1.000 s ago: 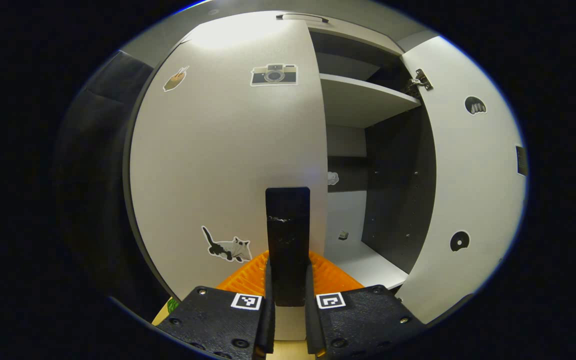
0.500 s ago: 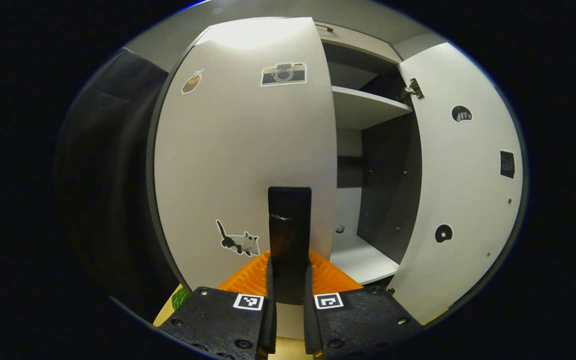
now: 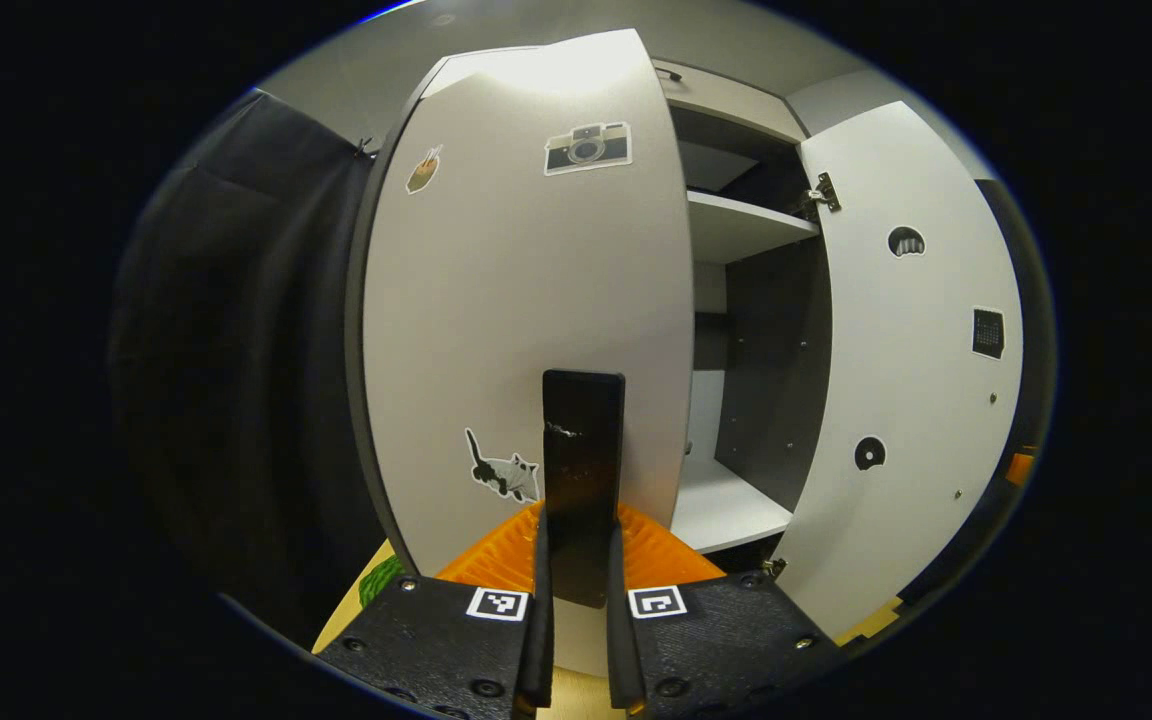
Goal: Open the right door of the double-door shoe cabinet with the right hand, and open the left door with the left hand.
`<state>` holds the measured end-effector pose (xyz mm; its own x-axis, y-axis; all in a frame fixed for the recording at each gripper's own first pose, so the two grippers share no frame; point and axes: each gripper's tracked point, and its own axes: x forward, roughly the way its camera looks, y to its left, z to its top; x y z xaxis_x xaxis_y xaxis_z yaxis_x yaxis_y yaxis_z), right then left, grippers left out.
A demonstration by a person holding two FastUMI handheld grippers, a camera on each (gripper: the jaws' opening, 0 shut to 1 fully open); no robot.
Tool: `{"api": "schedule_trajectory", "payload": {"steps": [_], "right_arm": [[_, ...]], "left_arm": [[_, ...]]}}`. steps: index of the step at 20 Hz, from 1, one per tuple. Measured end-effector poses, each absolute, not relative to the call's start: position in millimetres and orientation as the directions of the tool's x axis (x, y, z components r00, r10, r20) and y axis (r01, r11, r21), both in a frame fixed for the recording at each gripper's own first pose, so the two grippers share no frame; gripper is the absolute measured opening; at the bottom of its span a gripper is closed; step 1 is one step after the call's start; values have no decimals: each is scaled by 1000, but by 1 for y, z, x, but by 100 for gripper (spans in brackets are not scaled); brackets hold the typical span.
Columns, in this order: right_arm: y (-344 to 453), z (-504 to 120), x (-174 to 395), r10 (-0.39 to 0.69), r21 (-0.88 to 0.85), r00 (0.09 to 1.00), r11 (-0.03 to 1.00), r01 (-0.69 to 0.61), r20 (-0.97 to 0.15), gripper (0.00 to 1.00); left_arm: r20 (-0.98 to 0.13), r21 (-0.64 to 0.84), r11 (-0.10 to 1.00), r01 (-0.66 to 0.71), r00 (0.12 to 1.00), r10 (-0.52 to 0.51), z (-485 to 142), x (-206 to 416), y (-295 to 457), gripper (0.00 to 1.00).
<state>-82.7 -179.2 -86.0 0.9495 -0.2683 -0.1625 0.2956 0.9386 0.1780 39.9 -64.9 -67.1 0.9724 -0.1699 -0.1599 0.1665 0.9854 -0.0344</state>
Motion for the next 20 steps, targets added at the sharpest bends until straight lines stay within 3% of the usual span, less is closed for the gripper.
{"api": "schedule_trajectory", "payload": {"steps": [3, 4, 5, 8, 9, 10, 15, 16, 17, 20], "right_arm": [[-171, -86, -80, -252, 185, 955, 942, 279, -159, 69], [-169, -86, -80, -246, 185, 956, 944, 274, -159, 64], [-166, -87, -79, -240, 185, 957, 945, 268, -160, 69], [-159, -85, -76, -224, 177, 962, 952, 251, -159, 69], [-155, -84, -74, -217, 176, 964, 954, 244, -156, 64], [-152, -82, -73, -210, 175, 966, 956, 235, -152, 69], [-137, -77, -66, -181, 164, 974, 965, 203, -137, 69], [-134, -76, -64, -174, 165, 976, 967, 195, -135, 74], [-130, -77, -62, -167, 167, 977, 968, 188, -132, 69], [-121, -77, -59, -144, 178, 981, 970, 166, -131, 69]], "left_arm": [[-165, -39, 986, 161, 972, -166, -67, 33, -56, 23], [-166, -39, 987, 158, 973, -163, -67, 30, -54, 23], [-165, -37, 987, 156, 973, -160, -66, 28, -51, 23], [-167, -39, 988, 148, 974, -152, -66, 22, -42, 19], [-168, -40, 989, 143, 975, -148, -65, 21, -38, 19], [-168, -40, 990, 138, 975, -143, -65, 18, -35, 19], [-178, -13, 994, 105, 978, -106, -65, 8, -16, 17], [-179, -12, 995, 96, 979, -97, -65, 5, -11, 17], [-181, -9, 996, 87, 980, -87, -64, 4, -7, 17], [-191, 14, 998, 56, 980, -53, -65, 5, -4, 12]]}}
